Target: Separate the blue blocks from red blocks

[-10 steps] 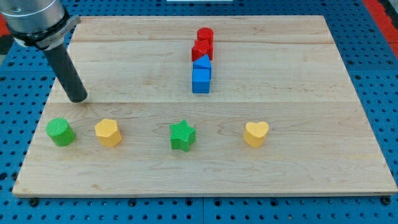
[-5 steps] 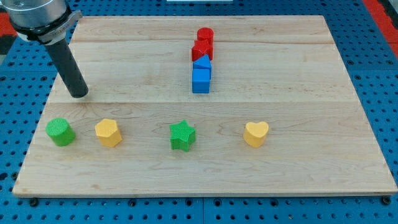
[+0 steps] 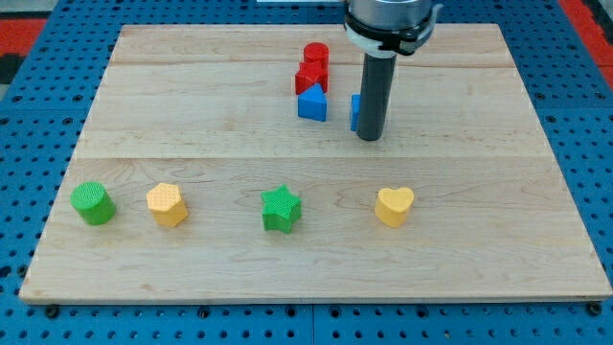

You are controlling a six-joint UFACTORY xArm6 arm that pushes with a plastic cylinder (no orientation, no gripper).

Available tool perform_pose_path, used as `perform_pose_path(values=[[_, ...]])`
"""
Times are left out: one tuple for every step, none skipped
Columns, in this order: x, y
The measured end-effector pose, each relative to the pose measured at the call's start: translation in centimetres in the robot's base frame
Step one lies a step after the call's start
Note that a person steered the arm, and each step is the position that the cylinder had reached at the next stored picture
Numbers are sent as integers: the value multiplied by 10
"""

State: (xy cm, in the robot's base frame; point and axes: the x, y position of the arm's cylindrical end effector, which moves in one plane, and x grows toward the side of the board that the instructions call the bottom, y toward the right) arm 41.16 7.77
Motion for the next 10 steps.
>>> perform_pose_path(values=[[-3, -49], [-33, -141], [-64, -149], [-65, -85], [-59, -31], [-54, -26], [-49, -80], [-22, -80], [-24, -9], [-26, 28]])
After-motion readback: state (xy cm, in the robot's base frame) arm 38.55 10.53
